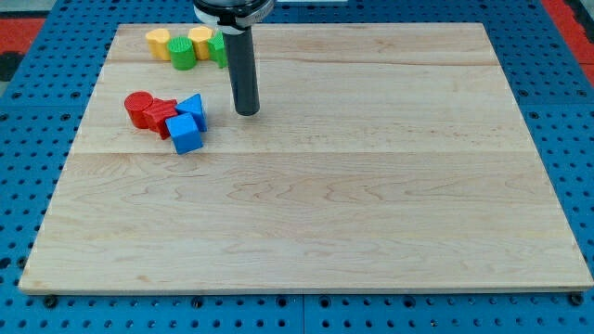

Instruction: Push the blue triangle along with blue cube slightly down and right

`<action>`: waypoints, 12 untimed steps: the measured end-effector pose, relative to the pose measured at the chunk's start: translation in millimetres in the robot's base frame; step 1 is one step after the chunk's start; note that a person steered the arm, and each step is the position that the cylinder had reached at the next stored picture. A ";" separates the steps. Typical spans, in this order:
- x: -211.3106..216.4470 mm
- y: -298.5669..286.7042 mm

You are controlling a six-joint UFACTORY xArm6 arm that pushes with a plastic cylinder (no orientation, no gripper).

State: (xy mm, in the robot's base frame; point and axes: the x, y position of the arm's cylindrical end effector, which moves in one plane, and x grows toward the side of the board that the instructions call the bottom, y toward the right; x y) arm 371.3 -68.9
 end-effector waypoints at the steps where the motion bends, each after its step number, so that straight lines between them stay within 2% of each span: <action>1: 0.0 0.3; 3: -41.1 16.9; 5: -9.6 -50.7; 7: -38.6 -86.6; 8: 21.5 -111.2; 9: 35.3 -96.4; 10: 18.2 -108.5; 11: -16.0 -99.5; 12: -6.0 -75.7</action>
State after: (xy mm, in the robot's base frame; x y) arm 365.3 -144.7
